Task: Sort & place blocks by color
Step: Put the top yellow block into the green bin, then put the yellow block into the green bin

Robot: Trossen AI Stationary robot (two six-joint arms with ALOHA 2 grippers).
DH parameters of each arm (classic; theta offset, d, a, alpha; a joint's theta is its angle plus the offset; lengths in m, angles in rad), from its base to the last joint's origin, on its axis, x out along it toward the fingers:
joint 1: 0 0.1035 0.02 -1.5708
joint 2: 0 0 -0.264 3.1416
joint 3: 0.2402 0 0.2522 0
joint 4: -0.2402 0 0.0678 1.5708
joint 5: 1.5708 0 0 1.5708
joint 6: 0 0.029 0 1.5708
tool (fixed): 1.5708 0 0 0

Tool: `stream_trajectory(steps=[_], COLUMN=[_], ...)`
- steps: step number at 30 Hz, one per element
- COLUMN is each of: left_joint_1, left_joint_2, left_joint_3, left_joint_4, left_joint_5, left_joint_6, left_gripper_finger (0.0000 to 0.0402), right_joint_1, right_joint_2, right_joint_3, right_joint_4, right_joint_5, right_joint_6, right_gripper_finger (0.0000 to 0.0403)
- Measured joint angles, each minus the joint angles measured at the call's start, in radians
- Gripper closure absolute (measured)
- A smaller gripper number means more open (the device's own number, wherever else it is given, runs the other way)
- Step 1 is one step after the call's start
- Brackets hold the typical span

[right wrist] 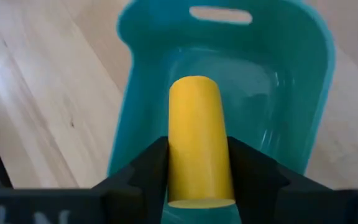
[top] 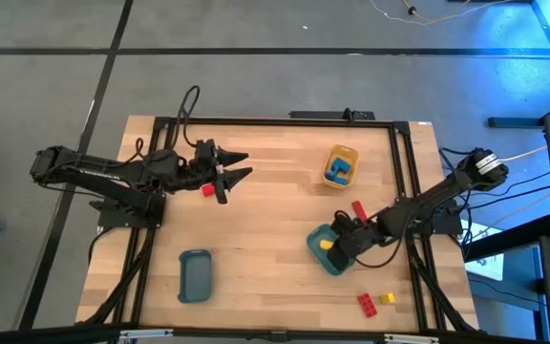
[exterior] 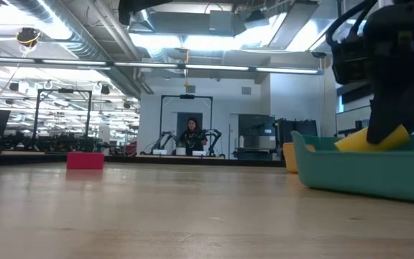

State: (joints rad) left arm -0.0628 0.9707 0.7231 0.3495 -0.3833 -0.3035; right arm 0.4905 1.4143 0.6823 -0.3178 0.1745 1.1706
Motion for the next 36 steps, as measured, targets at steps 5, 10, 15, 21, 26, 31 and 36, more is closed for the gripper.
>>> stream_trajectory(steps=[5, 10, 15, 21, 26, 31, 36], left_joint_1=[0.015, 0.034, 0.05, 0.052, 0.052, 0.052, 0.052], left_joint_2=[0.0, 0.0, 0.0, 0.0, 0.0, 0.0, 0.0], left_joint_3=[0.0, 0.0, 0.0, 0.0, 0.0, 0.0, 0.0], left_joint_4=[-0.001, -0.001, -0.001, -0.001, 0.0, 0.001, 0.002], left_joint_5=[0.001, 0.001, 0.009, 0.011, 0.011, 0.011, 0.011], left_joint_6=[0.0, 0.0, 0.0, 0.002, 0.022, 0.023, 0.023], left_gripper_finger=[0.0171, 0.0171, 0.0171, 0.0171, 0.0171, 0.0171, 0.0171], right_joint_1=[-0.02, -0.037, -0.037, -0.043, -0.056, -0.075, -0.093], right_joint_2=[-0.002, -0.003, -0.003, -0.003, -0.003, -0.003, -0.003], right_joint_3=[0.0, 0.0, 0.0, 0.0, 0.0, 0.021, 0.082], right_joint_4=[0.01, 0.011, 0.002, 0.003, 0.005, 0.001, -0.016], right_joint_5=[-0.009, -0.019, -0.065, -0.064, -0.076, -0.126, -0.146], right_joint_6=[-0.07, -0.072, -0.1, -0.125, -0.107, -0.155, -0.247], right_gripper_finger=[0.0247, 0.0245, 0.0244, 0.0243, 0.0243, 0.0242, 0.0223])
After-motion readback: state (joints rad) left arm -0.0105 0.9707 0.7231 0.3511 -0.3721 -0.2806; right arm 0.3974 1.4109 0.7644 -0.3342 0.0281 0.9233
